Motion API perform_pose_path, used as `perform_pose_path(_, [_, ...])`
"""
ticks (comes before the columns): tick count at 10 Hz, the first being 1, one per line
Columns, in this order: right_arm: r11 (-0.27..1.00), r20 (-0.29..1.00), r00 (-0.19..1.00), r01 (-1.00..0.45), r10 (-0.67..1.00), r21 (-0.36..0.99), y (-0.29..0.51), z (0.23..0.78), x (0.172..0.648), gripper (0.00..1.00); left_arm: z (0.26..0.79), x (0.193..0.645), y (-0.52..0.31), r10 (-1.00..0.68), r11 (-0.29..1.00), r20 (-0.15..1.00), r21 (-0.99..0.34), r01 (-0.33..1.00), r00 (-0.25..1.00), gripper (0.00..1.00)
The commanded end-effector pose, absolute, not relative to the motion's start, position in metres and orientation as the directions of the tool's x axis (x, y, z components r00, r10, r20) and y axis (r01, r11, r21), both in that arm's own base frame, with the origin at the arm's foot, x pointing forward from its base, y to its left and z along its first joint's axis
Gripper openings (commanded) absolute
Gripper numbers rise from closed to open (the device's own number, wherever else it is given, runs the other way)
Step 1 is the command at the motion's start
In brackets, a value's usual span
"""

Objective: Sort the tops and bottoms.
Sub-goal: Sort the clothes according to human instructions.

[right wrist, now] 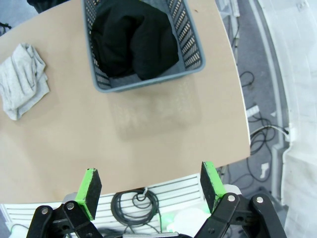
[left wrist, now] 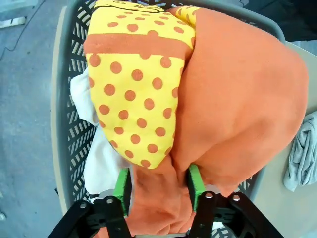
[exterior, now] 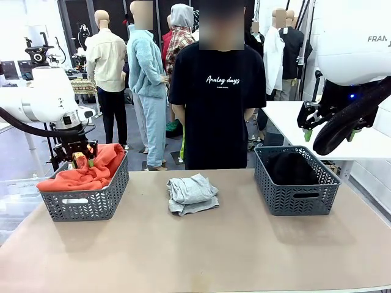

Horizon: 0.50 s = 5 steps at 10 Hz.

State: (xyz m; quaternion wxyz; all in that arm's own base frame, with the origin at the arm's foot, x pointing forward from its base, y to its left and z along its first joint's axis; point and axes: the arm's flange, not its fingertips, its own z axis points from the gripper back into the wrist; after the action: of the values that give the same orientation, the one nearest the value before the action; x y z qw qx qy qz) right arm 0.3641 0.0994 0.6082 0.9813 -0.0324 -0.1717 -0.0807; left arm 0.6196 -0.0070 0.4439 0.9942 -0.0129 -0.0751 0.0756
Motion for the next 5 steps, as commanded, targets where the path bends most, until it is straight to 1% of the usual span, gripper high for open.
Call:
perform_pose_path(1, [0.984, 0.34, 0.929, 0.171, -0.143, -0.054, 0.1, 0.61, 0.365, 1.0, 0.452, 0.615, -0.003, 0.145, 0.988, 0.131, -0.068, -0.137, 0.981, 1.0])
perform_pose_path(3, [0.984, 0.34, 0.929, 0.171, -0.143, -0.054, 0.1, 0.61, 0.365, 1.0, 0.458, 0.615, -0.005, 0.125, 0.991, 0.141, -0.067, -0.117, 0.982, 1.0])
perform_pose_path(4, [0.984, 0.34, 0.929, 0.171, -0.143, -0.054, 0.1, 0.61, 0.365, 1.0, 0.464, 0.613, -0.004, 0.096, 0.993, 0.128, -0.088, -0.085, 0.987, 1.0])
perform_pose_path(5, [0.984, 0.34, 0.929, 0.171, -0.143, -0.054, 0.1, 0.61, 0.365, 1.0, 0.471, 0.611, -0.001, 0.117, 0.99, 0.14, -0.094, -0.105, 0.983, 1.0])
